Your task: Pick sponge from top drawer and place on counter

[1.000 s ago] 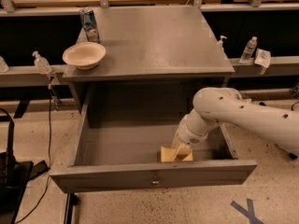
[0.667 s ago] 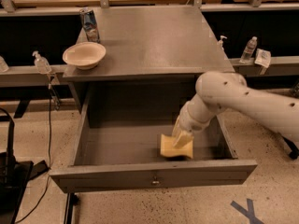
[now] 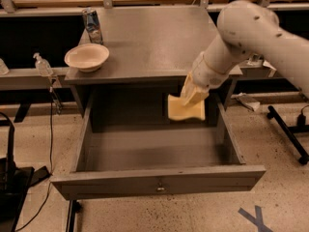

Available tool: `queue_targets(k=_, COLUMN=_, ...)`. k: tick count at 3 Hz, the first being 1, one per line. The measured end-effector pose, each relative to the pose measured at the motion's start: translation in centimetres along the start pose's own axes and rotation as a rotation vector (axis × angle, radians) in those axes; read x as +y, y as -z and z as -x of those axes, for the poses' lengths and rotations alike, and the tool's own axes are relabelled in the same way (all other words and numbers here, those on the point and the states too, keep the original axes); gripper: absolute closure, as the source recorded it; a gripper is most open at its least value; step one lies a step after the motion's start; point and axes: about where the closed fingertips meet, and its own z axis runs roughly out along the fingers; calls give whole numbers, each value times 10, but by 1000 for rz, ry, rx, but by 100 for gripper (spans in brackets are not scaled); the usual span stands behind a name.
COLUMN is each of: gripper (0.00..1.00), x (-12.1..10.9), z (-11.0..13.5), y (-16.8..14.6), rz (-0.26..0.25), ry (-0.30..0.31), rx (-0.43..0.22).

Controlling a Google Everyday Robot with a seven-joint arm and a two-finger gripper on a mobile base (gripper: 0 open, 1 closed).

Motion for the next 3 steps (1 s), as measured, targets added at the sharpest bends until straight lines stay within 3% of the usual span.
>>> queue_targets(k=2, gripper=100, x=-76, z=29, y=89, rz=-130, ry=54, rx=-43)
queue_targets(k=3, gripper=100, x=-113, z=43, y=106, rz=-210, ry=24, rx=-57)
